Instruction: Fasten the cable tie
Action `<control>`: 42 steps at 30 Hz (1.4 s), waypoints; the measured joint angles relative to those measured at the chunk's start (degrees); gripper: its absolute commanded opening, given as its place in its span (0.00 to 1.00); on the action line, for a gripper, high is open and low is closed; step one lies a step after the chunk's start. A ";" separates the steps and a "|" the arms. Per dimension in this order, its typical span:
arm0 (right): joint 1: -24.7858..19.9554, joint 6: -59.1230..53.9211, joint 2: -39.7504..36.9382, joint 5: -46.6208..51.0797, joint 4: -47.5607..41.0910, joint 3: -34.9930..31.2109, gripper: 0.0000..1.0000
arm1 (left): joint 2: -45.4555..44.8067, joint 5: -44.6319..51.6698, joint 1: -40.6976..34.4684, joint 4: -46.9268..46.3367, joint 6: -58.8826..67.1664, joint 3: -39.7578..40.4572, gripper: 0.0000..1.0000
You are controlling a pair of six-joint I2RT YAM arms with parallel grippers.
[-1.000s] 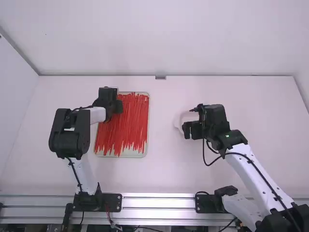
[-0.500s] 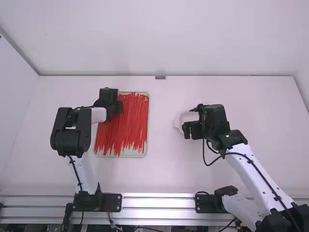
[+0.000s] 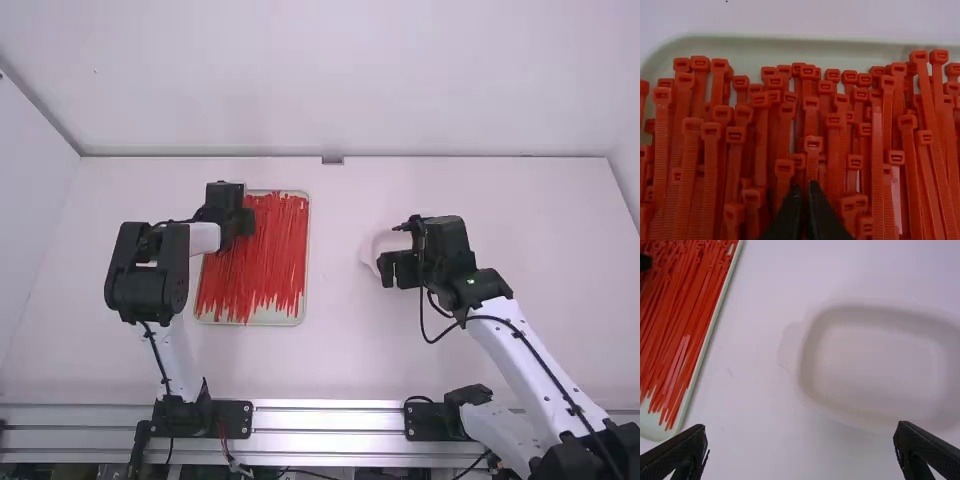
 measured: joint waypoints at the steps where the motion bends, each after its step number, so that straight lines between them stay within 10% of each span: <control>1: 0.00 0.02 0.02 0.02 0.00 0.00 0.99 | -0.02 0.00 0.00 -0.04 -0.31 0.00 0.02; 22: 1.97 0.00 0.00 0.07 0.02 0.00 0.99 | -7.19 1.16 0.02 -6.12 -0.92 0.00 0.34; 42: 2.34 0.02 0.00 0.09 -0.15 -0.02 0.99 | -6.21 2.95 0.00 -6.47 0.17 0.00 0.32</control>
